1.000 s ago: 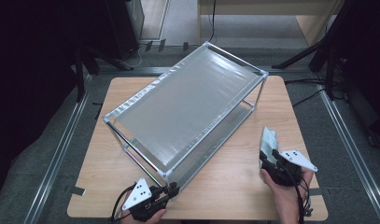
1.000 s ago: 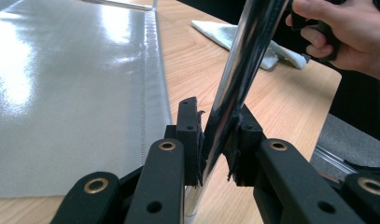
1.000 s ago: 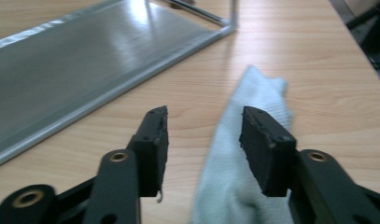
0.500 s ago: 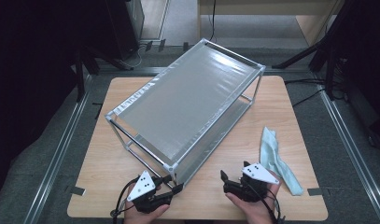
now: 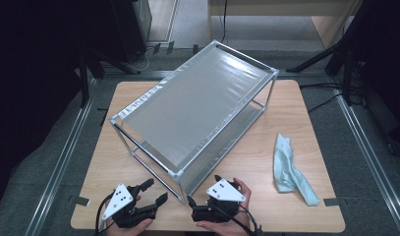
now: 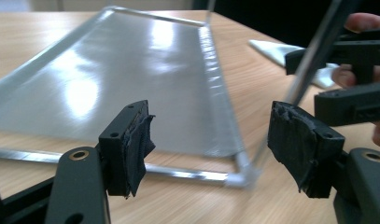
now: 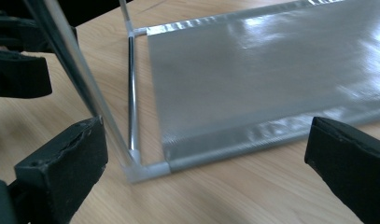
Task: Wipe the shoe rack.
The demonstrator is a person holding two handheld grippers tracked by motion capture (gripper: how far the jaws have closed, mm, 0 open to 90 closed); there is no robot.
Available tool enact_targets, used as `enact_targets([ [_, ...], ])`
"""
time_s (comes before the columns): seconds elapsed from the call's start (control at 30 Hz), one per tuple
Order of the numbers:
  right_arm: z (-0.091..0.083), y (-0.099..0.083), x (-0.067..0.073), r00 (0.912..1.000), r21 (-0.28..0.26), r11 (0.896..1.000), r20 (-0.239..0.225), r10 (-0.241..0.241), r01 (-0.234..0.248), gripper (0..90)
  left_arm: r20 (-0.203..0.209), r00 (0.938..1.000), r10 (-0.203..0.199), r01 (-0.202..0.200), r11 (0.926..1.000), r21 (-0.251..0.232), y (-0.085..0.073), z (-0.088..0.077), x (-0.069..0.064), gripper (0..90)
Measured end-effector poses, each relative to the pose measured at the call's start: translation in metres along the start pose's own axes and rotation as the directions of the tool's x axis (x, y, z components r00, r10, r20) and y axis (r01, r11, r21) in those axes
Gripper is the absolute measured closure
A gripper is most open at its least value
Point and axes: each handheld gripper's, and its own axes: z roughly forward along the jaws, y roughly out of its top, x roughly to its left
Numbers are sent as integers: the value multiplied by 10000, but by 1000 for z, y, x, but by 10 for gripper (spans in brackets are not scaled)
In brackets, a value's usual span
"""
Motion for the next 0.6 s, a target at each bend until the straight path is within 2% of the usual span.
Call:
enact_targets([
  [0.1,12,3,10,9997,44,9999,-232,-101,102,0,-538,9982,-267,265,9996,-56,-3,-10,7,304],
  [0.17,20,4,18,9994,-36,9996,-185,-298,297,13,-812,9959,-405,404,9992,-31,-5,-16,12,308],
  [0.23,24,5,23,9990,-131,9991,-200,-399,396,93,-1022,9933,-547,544,9985,-60,-6,-19,15,309],
  [0.33,29,6,29,9976,-345,9980,-421,-550,536,327,-1171,9915,-575,576,9983,-19,-8,-22,17,312],
  [0.37,29,6,29,9976,-345,9980,-421,-550,536,327,-1171,9915,-575,576,9983,-19,-8,-22,17,313],
  [0.4,30,7,27,9981,-336,9988,-504,-368,351,396,-1219,9908,-585,588,9983,-16,-8,-23,18,314],
  [0.47,30,6,25,9982,-316,9992,-530,-265,249,472,-1211,9907,-624,627,9980,-18,-8,-22,18,316],
  [0.57,25,4,17,9995,-448,9989,-266,-167,155,576,-1155,9917,-569,577,9983,43,-7,-19,18,316],
  [0.6,23,4,13,9996,-485,9988,-272,-60,47,642,-1124,9920,-584,593,9982,49,-6,-18,18,317],
])
